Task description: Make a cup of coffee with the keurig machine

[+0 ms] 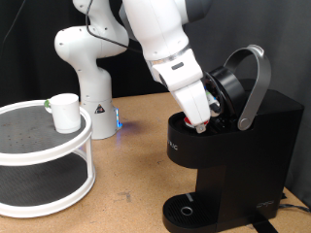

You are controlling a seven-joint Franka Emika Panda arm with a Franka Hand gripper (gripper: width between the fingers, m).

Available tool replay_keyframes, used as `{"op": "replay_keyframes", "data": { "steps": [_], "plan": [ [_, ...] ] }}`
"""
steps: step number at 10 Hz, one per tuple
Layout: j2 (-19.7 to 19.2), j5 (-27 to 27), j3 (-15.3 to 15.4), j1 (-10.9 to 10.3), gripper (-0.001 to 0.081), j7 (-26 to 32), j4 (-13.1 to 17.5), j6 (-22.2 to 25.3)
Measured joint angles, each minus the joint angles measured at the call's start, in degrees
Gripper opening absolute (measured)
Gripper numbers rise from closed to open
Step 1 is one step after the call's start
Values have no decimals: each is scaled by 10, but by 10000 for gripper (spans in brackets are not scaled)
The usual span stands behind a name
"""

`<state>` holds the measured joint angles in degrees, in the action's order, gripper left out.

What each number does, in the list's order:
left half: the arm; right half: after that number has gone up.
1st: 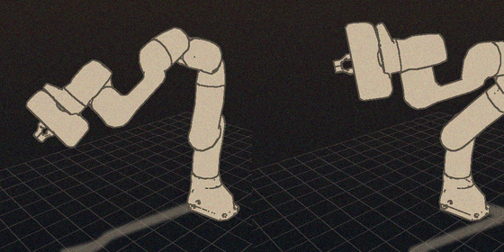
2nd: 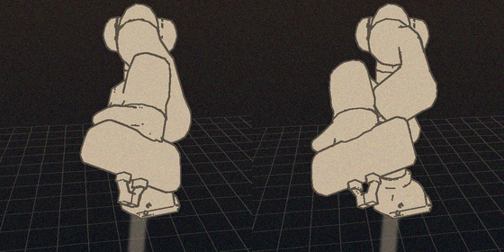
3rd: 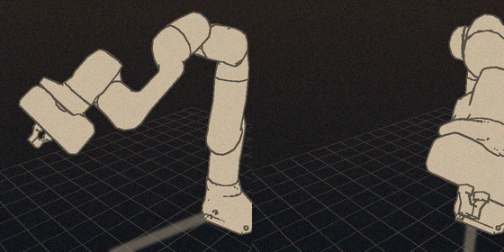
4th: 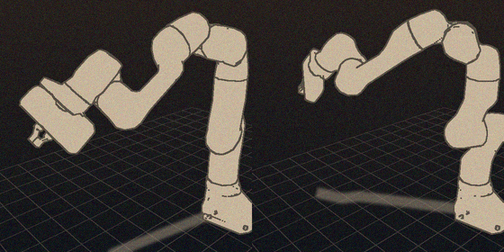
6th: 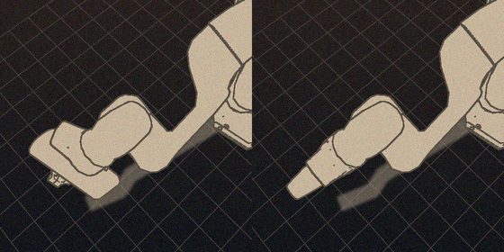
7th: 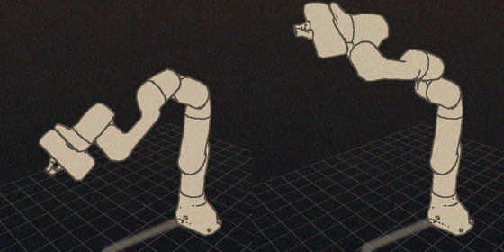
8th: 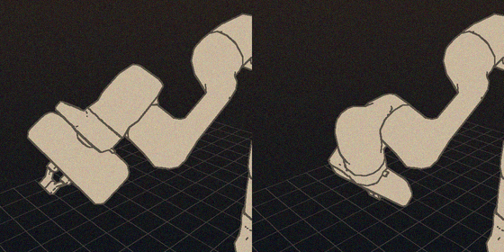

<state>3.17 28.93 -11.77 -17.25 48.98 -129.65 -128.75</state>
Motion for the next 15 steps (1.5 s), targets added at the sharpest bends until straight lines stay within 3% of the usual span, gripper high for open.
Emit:
{"op": "replay_keyframes", "data": {
  "steps": [1,6,10,15],
  "plan": [
    [0,7,0,0,792,5,0,0],
    [32,79,-23,9,800,82,2,29],
    [44,97,-32,10,800,100,-1,42],
    [96,125,-72,20,800,131,30,116]
  ]
}}
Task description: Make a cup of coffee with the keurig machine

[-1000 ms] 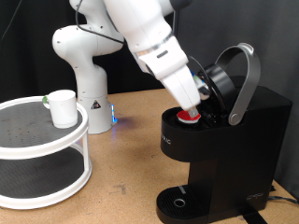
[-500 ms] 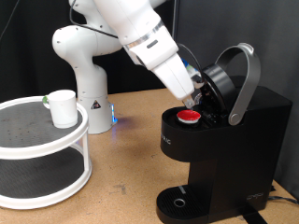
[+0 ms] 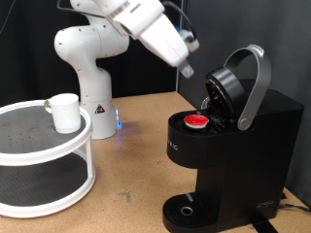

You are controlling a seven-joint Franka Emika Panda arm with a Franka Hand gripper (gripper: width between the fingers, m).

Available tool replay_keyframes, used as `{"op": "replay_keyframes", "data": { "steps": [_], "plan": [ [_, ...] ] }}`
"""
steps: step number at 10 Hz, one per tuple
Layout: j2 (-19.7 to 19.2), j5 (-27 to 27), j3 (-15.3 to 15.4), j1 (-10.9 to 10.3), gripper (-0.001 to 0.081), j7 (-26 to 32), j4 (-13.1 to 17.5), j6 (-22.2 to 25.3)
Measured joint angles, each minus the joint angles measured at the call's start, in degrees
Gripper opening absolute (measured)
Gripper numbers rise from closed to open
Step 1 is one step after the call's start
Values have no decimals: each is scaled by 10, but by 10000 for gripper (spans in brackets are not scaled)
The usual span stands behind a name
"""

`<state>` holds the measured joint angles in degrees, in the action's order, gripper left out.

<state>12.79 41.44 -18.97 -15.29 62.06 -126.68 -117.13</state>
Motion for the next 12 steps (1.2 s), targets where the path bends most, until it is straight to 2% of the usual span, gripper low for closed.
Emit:
{"op": "replay_keyframes", "data": {
  "steps": [4,5,7,9,12],
  "plan": [
    [19,2,-23,12,800,-24,45,65],
    [18,1,-23,12,800,-24,43,63],
    [18,36,-20,10,800,-25,43,59],
    [19,67,-1,-1,800,-36,46,40],
    [19,69,43,-18,800,-74,51,7]
  ]
}}
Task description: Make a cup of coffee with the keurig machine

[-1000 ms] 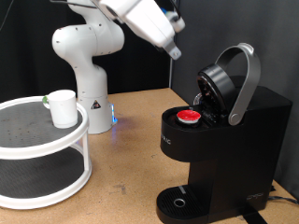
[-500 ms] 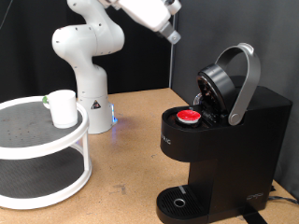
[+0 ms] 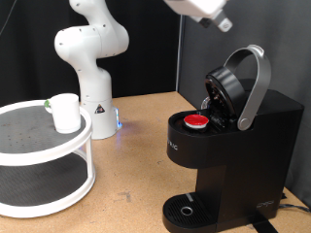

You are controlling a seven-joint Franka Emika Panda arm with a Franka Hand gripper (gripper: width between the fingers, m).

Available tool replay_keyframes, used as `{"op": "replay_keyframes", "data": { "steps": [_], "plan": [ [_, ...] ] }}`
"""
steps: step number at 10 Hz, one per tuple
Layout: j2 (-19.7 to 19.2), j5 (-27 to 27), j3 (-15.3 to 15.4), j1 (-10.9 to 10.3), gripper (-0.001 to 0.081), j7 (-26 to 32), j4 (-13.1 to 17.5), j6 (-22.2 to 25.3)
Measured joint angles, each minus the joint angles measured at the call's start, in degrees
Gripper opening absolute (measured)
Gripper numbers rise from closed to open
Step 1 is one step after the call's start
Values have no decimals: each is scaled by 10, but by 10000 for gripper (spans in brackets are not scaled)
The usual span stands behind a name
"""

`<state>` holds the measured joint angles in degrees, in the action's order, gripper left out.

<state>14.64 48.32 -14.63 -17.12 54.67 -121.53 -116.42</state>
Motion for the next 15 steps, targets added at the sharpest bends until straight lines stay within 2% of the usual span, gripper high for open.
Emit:
{"op": "replay_keyframes", "data": {
  "steps": [5,10,13,14,15],
  "plan": [
    [-7,1,66,-26,800,-62,17,-48],
    [-45,-25,129,-37,800,-124,42,-97],
    [-65,-30,150,-39,800,-130,48,-109],
    [-70,-32,153,-39,755,-130,48,-110],
    [-74,-35,156,-39,755,-131,48,-110]
  ]
}}
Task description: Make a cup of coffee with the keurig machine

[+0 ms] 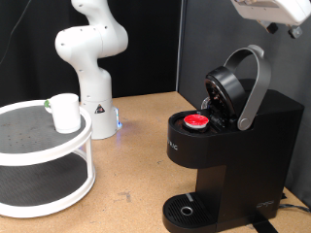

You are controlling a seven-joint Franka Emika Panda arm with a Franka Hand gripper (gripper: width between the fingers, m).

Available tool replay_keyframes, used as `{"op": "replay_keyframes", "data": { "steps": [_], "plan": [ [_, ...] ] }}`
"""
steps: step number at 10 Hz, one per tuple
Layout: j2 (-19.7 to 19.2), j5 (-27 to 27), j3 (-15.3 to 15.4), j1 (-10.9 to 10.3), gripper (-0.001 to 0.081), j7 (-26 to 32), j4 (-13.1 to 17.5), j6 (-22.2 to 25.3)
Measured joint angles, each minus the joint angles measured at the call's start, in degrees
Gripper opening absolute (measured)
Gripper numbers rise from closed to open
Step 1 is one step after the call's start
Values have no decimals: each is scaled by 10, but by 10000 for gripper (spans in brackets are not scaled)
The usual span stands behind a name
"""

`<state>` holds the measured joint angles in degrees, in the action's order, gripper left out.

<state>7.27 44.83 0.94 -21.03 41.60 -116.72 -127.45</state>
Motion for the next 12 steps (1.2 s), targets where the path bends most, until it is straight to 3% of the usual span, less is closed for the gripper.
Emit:
{"op": "replay_keyframes", "data": {
  "steps": [2,3,4,5,6,7,8,12],
  "plan": [
    [-7,-11,1,0,468,-6,0,0],
    [-12,-17,1,0,468,-7,0,0],
    [-15,-23,0,1,301,-7,-1,0],
    [-16,-34,-1,2,301,-7,-3,0],
    [-16,-44,-2,4,100,-7,-5,0],
    [-17,-50,-4,5,100,-7,-6,0],
    [-17,-52,-6,7,15,-6,-7,0],
    [-16,-60,-17,19,1,12,-7,14]
  ]
}}
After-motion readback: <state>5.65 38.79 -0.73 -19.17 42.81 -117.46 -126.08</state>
